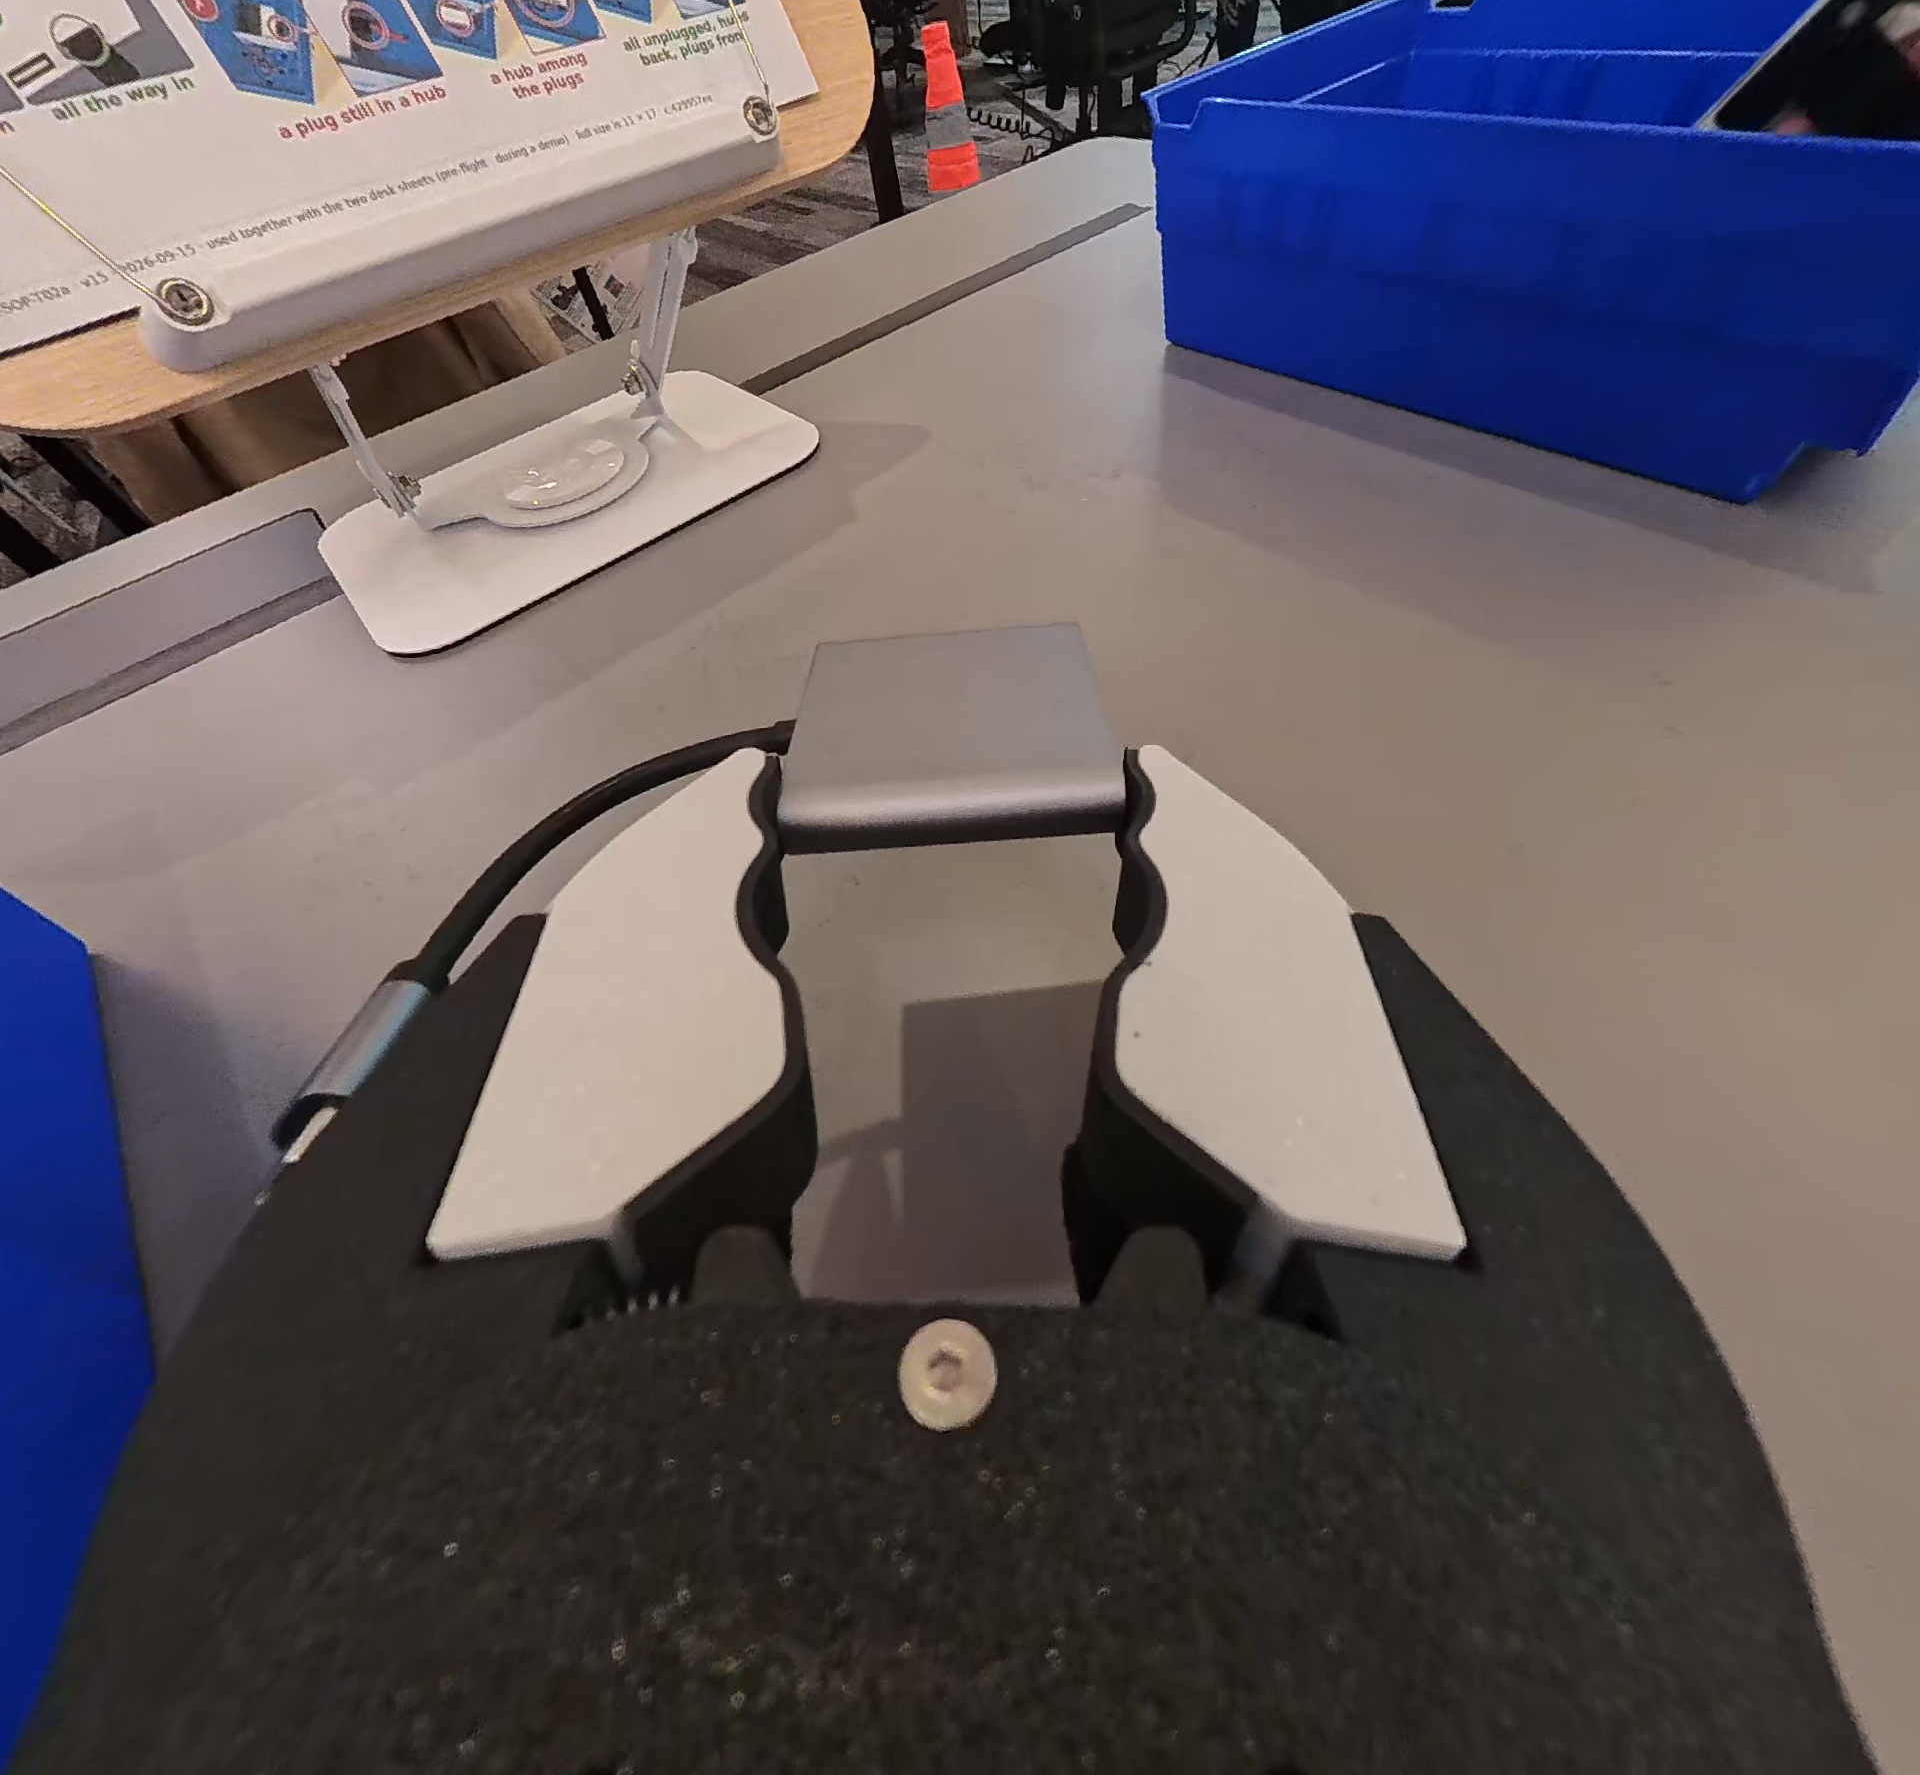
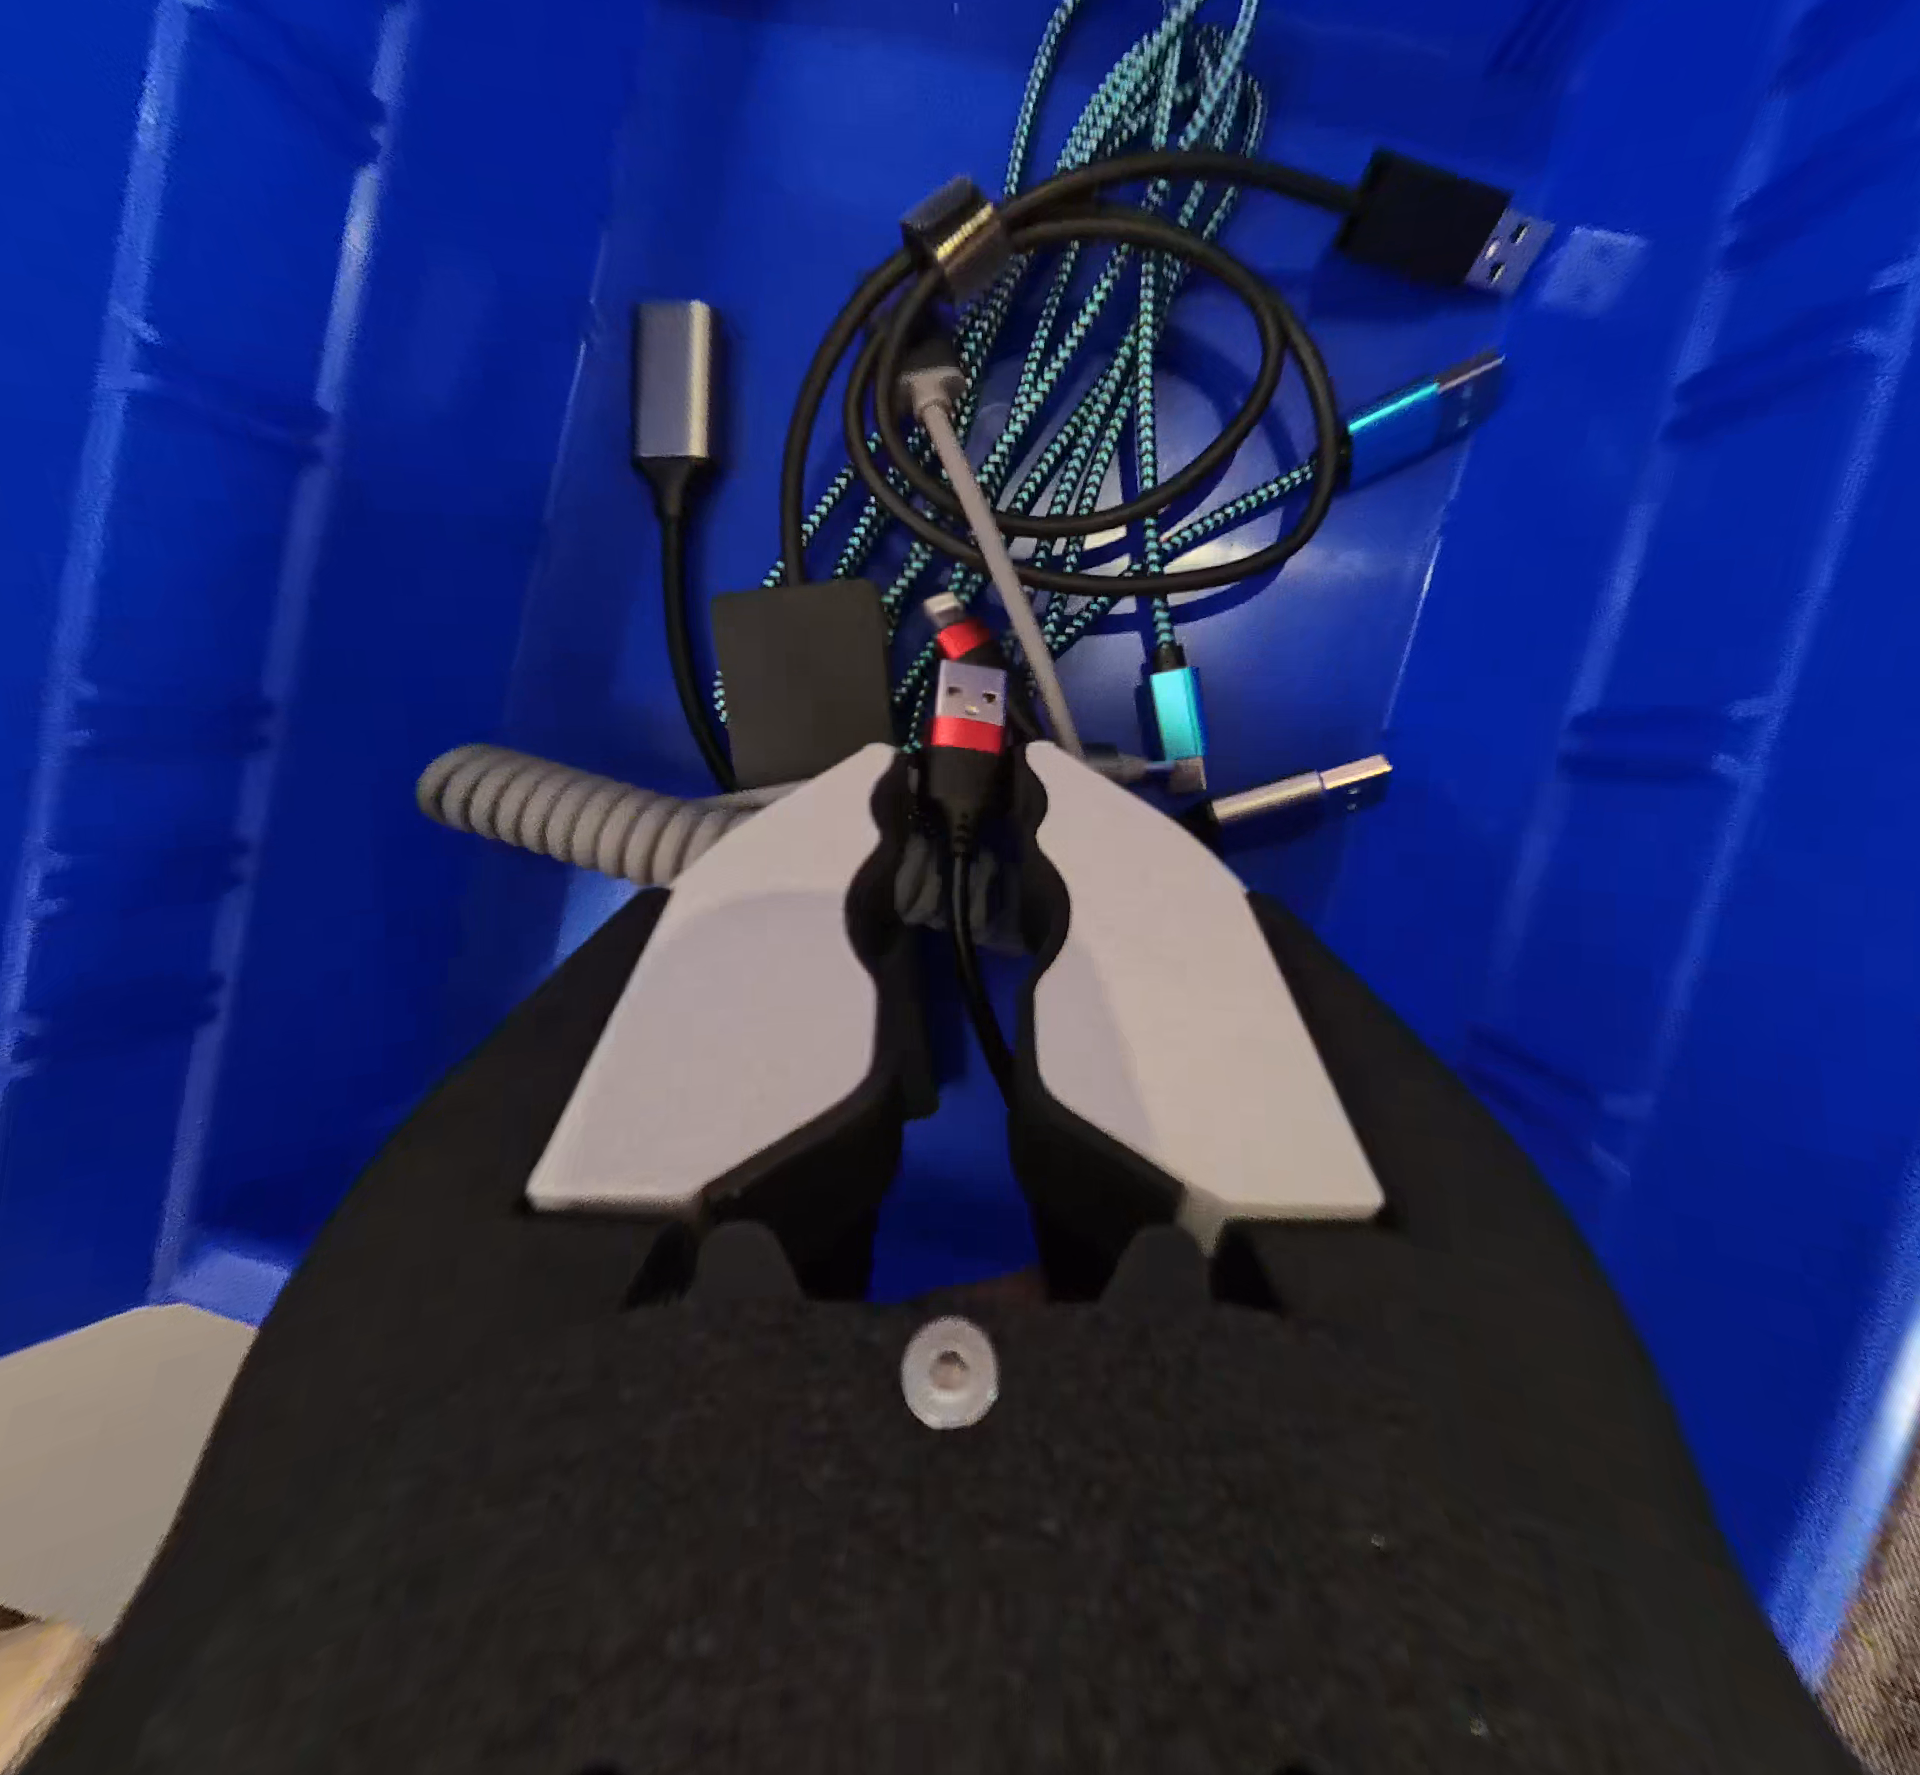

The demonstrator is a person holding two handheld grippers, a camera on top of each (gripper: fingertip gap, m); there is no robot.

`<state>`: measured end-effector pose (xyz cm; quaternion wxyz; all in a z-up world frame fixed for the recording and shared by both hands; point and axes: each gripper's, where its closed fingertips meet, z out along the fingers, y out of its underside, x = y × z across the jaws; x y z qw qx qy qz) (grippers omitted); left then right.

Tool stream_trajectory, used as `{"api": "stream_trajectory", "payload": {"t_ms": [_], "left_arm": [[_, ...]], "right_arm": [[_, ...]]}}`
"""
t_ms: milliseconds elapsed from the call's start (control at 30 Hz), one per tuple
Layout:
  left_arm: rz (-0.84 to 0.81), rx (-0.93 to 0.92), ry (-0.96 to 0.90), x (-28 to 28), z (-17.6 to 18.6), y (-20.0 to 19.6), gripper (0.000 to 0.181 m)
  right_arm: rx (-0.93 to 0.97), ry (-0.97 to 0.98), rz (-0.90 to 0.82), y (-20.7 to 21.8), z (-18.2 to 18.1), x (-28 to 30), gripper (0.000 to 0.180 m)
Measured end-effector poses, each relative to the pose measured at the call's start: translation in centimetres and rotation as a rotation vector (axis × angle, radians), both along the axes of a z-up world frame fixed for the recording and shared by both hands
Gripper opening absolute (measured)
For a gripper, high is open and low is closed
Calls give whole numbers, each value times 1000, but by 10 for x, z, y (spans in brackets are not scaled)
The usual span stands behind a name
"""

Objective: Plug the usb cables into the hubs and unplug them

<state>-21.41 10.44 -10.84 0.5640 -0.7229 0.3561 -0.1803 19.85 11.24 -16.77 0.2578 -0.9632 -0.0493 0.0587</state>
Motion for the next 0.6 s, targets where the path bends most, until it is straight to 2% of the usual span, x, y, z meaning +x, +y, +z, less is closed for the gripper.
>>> {"api": "stream_trajectory", "payload": {"t_ms": [33, 100, 200, 267, 333, 433, 533, 600], "left_arm": [[0, -1, -1, 0, 0, 0, 61], [1, -4, -1, -1, -2, 0, 61], [6, -8, 1, -1, -3, 1, 61], [9, -12, -2, -1, -4, 2, 61], [6, -16, -4, 0, -4, 2, 61], [-1, -16, -11, 2, -4, 0, 61], [0, -12, -7, 2, -4, -1, 61], [3, -8, -2, 1, -4, -1, 61]], "right_arm": [[15, 3, 2, 1, 6, -1, 29], [95, 2, 8, 6, 33, -5, 38], [323, -46, 29, 9, 105, -21, 42], [470, -48, 93, 0, 151, -55, 43], [572, 17, 199, -17, 175, -108, 42], [576, 225, 417, -49, 161, -206, 43], [482, 469, 566, -72, 117, -283, 43], [418, 564, 595, -77, 84, -310, 42]]}}
